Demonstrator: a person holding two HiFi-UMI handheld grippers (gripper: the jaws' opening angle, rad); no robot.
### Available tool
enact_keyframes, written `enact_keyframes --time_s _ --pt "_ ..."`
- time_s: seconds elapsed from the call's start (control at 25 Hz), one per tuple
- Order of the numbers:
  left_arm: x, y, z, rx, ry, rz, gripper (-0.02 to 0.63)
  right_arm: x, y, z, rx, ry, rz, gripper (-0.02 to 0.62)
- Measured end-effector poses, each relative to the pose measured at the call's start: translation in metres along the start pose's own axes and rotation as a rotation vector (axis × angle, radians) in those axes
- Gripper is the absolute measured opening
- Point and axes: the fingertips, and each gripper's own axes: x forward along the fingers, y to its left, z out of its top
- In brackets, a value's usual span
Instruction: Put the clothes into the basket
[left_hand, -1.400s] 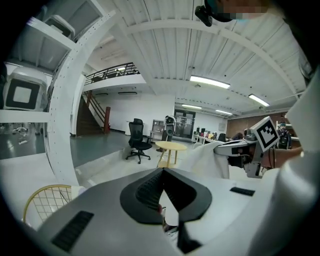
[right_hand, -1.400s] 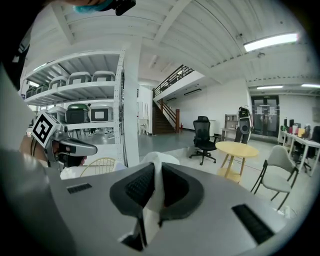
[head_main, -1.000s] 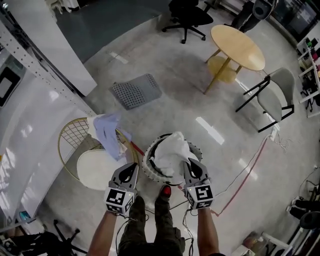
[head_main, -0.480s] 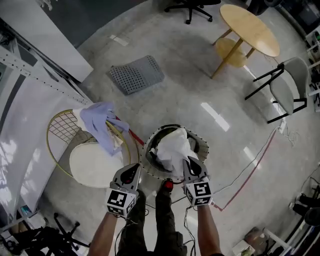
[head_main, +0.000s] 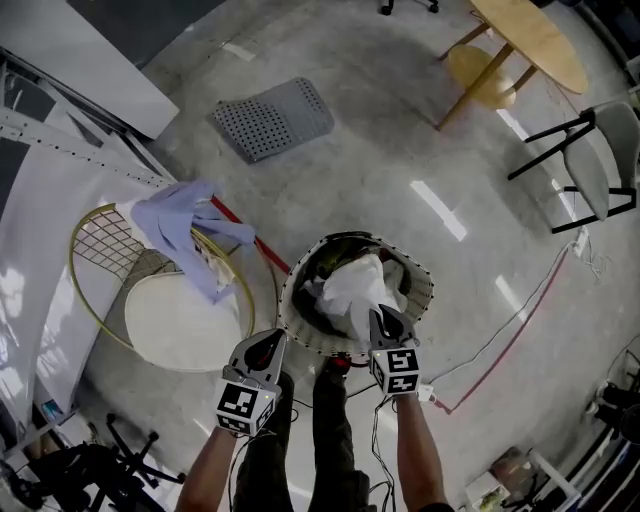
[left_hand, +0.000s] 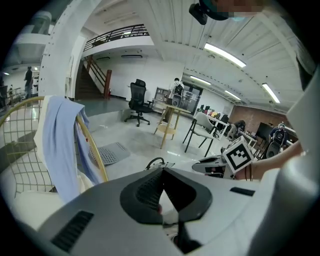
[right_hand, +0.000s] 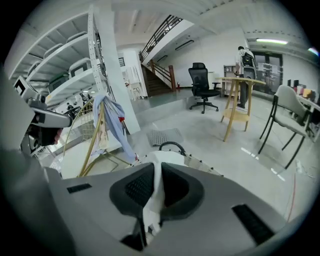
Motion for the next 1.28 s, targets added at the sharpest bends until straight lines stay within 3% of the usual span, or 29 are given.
enact_keyframes --time_s 0.28,0.48,0.6,1.0,1.28 --pt "-0.002 0.005 -0.01 -0.02 0.011 0.015 0.0 0.009 -0.011 -0.028 0.046 0.045 -0.02 0.052" --pt "-0.015 0.008 -0.001 -0.033 0.0 0.032 0.0 0.0 -0.013 -0.019 0.077 0.023 -0.024 0.254" --pt "-0.022 0.011 0.006 -0.04 -0.013 0.04 0.001 -0.006 -0.016 -0.003 0.075 -0.006 -0.044 0.284" --pt "-0.05 0.009 0.042 -0.009 -0.065 0.044 0.0 -0.044 -0.002 0.056 0.069 -0.091 -0.041 0.287" --pt "-0.086 0.002 0.097 0.025 -0.141 0.045 0.0 -0.093 0.023 0.123 0.007 -0.182 -0.053 0.168"
